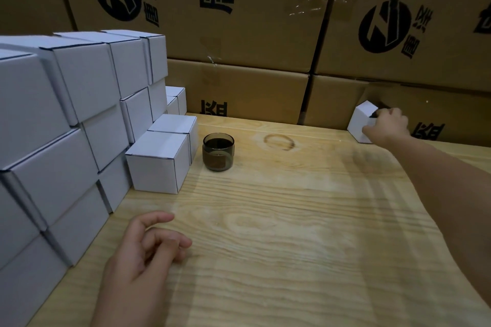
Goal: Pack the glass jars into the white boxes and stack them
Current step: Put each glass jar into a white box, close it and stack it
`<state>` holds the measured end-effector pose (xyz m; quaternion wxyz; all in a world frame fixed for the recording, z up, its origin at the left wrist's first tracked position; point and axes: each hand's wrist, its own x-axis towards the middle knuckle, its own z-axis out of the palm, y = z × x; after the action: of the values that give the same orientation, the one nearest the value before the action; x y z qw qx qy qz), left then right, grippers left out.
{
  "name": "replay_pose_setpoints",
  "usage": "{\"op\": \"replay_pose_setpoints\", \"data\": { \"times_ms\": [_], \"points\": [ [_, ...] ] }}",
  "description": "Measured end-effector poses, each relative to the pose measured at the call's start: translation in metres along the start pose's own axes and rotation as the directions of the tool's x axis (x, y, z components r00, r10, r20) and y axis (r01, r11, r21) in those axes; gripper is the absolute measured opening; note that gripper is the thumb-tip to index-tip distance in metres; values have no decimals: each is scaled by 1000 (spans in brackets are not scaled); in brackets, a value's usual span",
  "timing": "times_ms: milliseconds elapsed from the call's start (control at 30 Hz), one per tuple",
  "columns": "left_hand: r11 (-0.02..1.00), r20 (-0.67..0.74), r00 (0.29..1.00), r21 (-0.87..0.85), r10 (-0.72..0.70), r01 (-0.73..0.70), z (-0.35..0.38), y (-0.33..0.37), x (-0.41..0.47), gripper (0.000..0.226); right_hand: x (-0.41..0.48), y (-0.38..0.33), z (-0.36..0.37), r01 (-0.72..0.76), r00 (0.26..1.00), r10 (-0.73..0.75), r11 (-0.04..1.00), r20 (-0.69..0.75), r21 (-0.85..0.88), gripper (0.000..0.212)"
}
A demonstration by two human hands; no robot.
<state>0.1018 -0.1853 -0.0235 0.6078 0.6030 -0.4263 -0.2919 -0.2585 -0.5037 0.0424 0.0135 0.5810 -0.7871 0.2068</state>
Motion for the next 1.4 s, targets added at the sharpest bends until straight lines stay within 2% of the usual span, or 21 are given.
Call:
{"op": "replay_pose_setpoints", "data": {
  "times_ms": [200,300,433,500,700,833,933,1000,1067,1233,1333,1400],
  "points": [
    [1000,9,1000,19,11,-11,-1,-4,2,45,15,10,6,-198,977,200,980,76,-27,60],
    [999,13,999,6,41,-41,2,-4,3,29,25,12,17,-177,982,177,984,62,-3,51],
    [999,7,999,30,37,-37,0,-8,5,45,25,7,27,-82,992,84,996,-98,23,26],
    [999,1,1000,37,27,-27,0,-8,5,51,17,2,26,-47,988,46,999,-148,-4,26],
    [999,24,999,33,37,-38,0,-11,4,35,-37,-19,20,101,986,-82,987,-144,129,19],
    [998,54,998,52,24,-27,-1,-9,4,42,-104,-38,12,243,967,-211,931,-142,271,16],
    [999,81,997,43,20,-23,-2,-8,3,30,-167,-46,3,311,950,-279,895,-143,320,14],
    [999,139,990,31,27,-32,-2,-5,3,21,-212,-48,-3,337,941,-298,874,-164,351,11],
    [999,229,972,4,46,-48,-1,-3,2,21,-256,-52,-10,364,931,-319,856,-178,367,7],
    [987,421,894,-28,153,-155,-2,4,-3,62,-346,-67,-22,441,896,-377,816,-236,374,6],
    [981,471,861,-66,191,-181,-2,6,-4,68,-384,-81,-24,476,874,-369,781,-317,405,7],
    [977,511,834,-85,210,-194,-2,6,-4,66,-401,-89,-23,542,831,-408,748,-378,383,9]
  ]
}}
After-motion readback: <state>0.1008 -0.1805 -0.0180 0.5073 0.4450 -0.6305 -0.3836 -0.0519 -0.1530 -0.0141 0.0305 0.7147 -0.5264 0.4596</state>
